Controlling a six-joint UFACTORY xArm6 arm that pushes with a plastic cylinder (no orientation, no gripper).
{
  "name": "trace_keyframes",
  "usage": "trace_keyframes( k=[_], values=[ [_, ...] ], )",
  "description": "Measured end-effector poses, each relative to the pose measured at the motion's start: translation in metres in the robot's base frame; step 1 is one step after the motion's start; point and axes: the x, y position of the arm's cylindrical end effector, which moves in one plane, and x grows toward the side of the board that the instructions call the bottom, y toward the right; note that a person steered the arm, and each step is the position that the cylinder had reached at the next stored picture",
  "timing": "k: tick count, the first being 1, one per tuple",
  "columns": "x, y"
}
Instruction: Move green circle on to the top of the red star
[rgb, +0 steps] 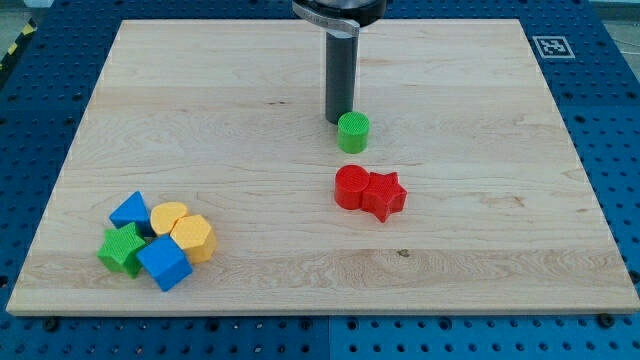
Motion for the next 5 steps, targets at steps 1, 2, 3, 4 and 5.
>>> trace_keyframes(
  k=[1,2,3,4,5],
  values=[
    [0.000,0.000],
    [0.000,-0.002],
    [0.000,-0.002],
    [0.010,0.002],
    [0.012,0.006]
  ],
)
